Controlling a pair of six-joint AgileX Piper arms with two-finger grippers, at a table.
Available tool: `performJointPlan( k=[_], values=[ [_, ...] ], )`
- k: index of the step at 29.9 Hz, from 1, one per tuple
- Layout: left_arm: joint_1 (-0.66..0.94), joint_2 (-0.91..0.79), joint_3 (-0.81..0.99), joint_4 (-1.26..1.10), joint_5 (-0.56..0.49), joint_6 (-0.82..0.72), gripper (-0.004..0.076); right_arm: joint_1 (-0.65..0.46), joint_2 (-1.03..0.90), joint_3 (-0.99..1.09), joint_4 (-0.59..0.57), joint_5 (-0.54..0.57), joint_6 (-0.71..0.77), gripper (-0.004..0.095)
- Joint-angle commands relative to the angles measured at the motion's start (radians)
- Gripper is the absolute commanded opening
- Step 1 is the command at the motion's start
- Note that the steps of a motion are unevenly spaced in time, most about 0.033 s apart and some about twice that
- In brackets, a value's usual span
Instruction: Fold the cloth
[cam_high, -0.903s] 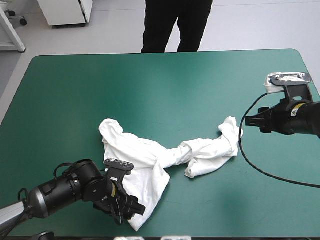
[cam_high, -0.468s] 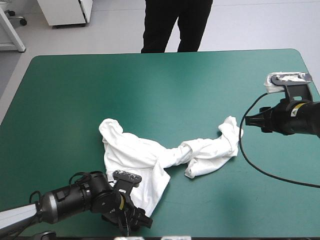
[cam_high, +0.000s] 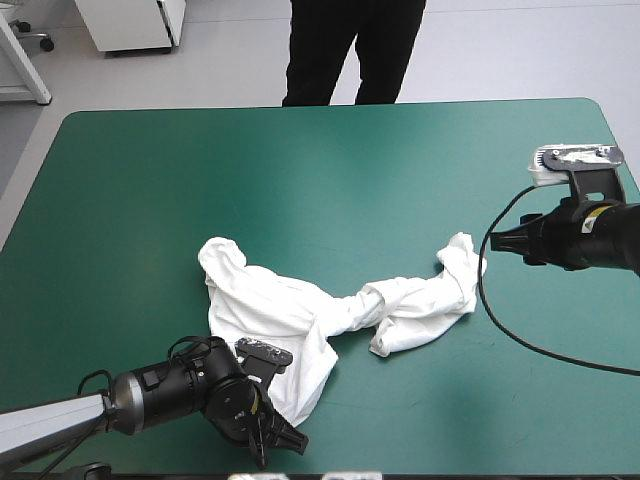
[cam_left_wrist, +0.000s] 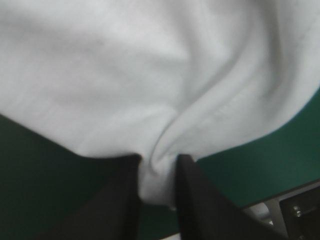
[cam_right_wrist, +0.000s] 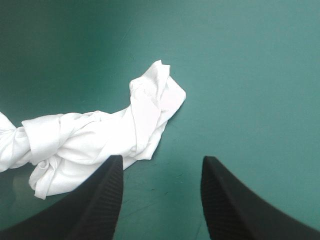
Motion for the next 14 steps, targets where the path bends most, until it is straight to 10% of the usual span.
performJointPlan(
  k=[1,14],
  values=[
    [-0.008,0.032,0.014,-0.043,-0.138,0.024,-0.0006,0.001,-0.018,-0.031,-0.005,-0.006,-0.002,0.0449],
    [-0.008,0.032,0.014,-0.02,-0.14,0.024,-0.0009,0.001,0.074,0.164,0.05,-0.159,-0.046,0.0577]
  ],
)
